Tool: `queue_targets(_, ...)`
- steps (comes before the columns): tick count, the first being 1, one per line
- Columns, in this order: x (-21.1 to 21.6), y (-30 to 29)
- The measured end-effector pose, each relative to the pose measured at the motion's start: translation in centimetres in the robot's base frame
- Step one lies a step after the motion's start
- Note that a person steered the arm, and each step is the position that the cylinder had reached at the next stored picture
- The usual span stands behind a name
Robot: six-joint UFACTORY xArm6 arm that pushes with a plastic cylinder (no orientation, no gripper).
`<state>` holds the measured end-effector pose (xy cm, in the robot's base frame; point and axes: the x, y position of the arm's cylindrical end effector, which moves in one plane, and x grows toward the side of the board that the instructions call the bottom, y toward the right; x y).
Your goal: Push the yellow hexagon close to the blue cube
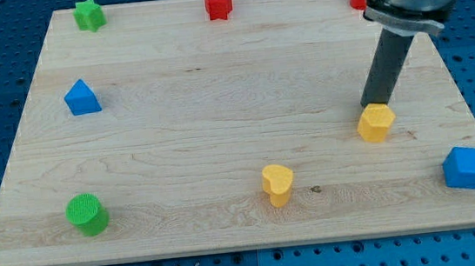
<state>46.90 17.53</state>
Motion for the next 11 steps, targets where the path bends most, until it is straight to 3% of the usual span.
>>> queue_targets(3,1.7,-5.9)
queue_targets(7,1.7,-1.6)
queue_targets(9,5.9,-1.6)
queue_targets(10,6.0,-1.8)
queue_targets(11,4.1,-5.5)
